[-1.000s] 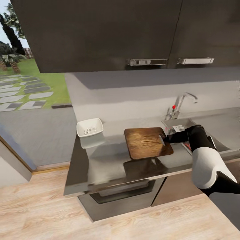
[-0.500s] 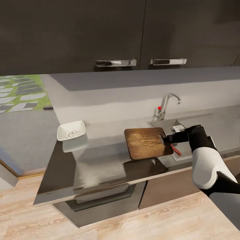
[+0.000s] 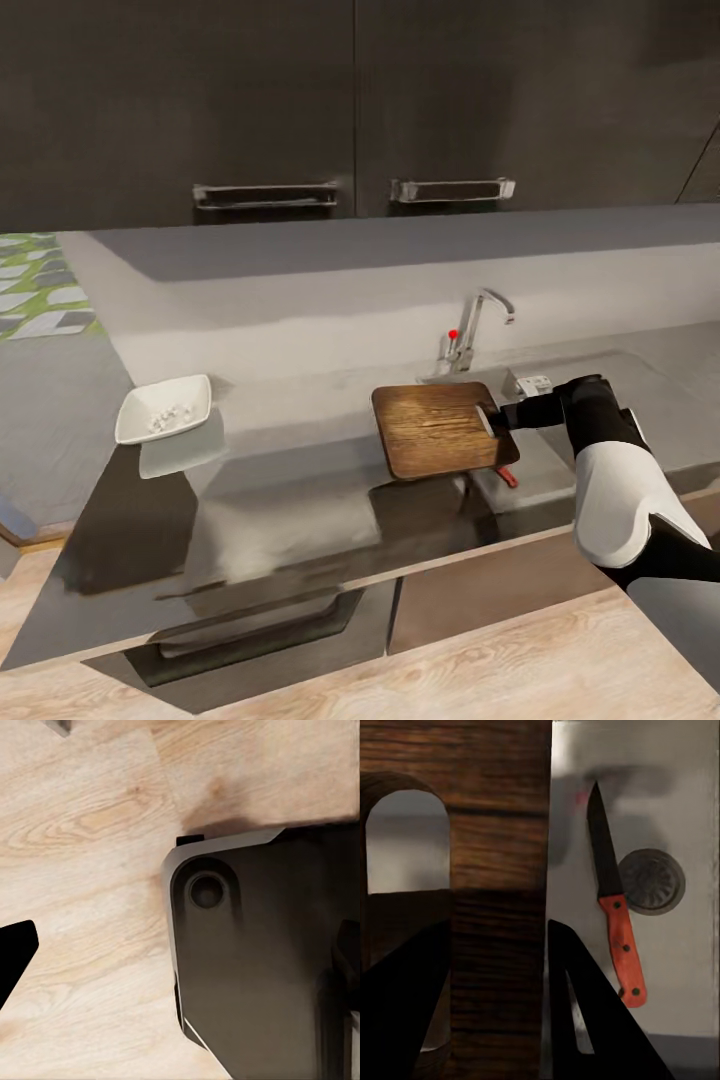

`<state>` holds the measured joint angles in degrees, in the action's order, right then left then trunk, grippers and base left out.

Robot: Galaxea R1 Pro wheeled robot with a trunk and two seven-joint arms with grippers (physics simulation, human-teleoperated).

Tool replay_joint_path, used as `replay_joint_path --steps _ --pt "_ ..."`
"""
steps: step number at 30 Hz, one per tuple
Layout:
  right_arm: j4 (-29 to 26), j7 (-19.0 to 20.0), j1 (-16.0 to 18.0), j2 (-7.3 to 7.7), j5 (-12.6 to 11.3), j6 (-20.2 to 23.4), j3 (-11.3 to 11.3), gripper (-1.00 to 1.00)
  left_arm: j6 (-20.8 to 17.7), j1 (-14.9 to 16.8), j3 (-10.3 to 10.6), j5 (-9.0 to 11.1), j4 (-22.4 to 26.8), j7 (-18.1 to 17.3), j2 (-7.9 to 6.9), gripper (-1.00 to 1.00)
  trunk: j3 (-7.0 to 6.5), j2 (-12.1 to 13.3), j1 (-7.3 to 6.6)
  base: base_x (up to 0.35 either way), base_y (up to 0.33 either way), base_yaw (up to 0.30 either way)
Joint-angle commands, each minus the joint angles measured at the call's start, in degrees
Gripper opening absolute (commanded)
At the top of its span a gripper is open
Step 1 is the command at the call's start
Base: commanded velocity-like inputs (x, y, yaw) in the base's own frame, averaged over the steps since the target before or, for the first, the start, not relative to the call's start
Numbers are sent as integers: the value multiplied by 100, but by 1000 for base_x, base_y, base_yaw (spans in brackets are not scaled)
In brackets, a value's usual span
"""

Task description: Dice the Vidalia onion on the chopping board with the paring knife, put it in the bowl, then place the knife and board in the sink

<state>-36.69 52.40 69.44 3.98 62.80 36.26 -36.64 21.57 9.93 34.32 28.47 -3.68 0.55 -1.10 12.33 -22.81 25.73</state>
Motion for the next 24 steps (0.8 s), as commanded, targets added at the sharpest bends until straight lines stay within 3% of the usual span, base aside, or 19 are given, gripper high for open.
replay_joint_path --steps 1,10,24 --pt "-5 46 8 -2 13 30 -27 -100 32 8 48 27 -19 5 4 100 10 -11 5 247 -238 0" --pt "2 40 9 5 13 30 -27 -100 32 6 48 27 -20 -2 7 100 10 -11 5 222 -249 0" --pt "4 22 8 -11 14 33 -27 -100 32 8 48 27 -20 -9 4 100 10 -11 5 15 -280 0"
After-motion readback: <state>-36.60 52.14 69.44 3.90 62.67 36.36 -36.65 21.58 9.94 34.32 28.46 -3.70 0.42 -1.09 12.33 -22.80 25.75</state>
